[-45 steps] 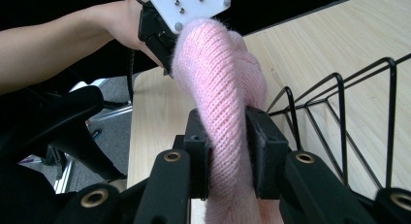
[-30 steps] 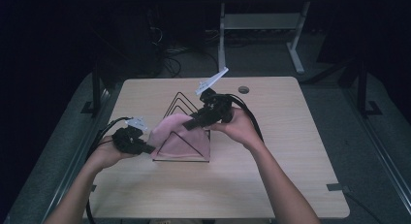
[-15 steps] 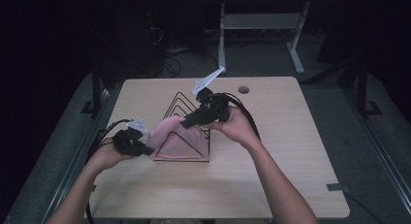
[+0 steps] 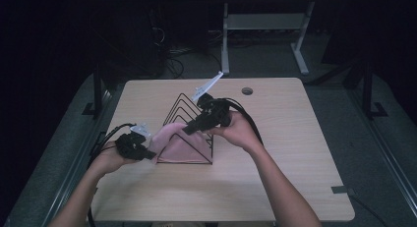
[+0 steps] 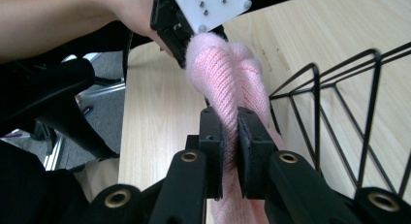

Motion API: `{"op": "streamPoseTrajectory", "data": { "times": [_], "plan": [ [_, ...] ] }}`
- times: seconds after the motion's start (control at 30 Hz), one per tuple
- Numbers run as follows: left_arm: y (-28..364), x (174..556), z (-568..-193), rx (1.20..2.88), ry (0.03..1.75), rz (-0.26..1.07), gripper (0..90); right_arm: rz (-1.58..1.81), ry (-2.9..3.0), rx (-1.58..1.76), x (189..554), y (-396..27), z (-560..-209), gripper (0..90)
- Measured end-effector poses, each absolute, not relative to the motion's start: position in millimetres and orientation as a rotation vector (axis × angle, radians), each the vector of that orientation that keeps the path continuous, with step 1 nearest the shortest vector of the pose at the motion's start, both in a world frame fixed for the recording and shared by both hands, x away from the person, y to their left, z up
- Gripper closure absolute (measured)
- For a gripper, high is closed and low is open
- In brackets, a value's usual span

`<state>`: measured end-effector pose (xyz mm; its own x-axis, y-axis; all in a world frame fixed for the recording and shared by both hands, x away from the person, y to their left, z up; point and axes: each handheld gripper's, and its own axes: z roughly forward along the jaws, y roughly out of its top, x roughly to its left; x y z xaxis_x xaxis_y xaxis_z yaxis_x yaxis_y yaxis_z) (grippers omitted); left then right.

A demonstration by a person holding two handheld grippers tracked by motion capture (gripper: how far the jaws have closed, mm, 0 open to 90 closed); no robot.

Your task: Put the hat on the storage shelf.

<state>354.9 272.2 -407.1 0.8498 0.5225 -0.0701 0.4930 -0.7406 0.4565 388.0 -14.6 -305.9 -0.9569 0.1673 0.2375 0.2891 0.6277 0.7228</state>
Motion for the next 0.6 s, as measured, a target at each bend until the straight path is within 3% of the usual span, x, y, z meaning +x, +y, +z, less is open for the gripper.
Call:
{"op": "streamPoseTrajectory", "data": {
  "times": [0.47, 0.53, 0.6],
  "plan": [
    [271.3, 354.5, -407.3, 2.548, 0.756, 0.092, 80.6, -1.250, -2.680, -0.380, 388.0, -15.6, -309.6, 81.0],
    [271.9, 353.4, -406.2, 2.536, 0.755, 0.092, 76.0, -1.257, -2.673, -0.379, 388.2, -16.7, -309.8, 76.6],
    [272.9, 353.0, -404.6, 2.530, 0.743, 0.107, 72.5, -1.271, -2.652, -0.391, 387.7, -18.2, -310.0, 64.7]
  ]
}}
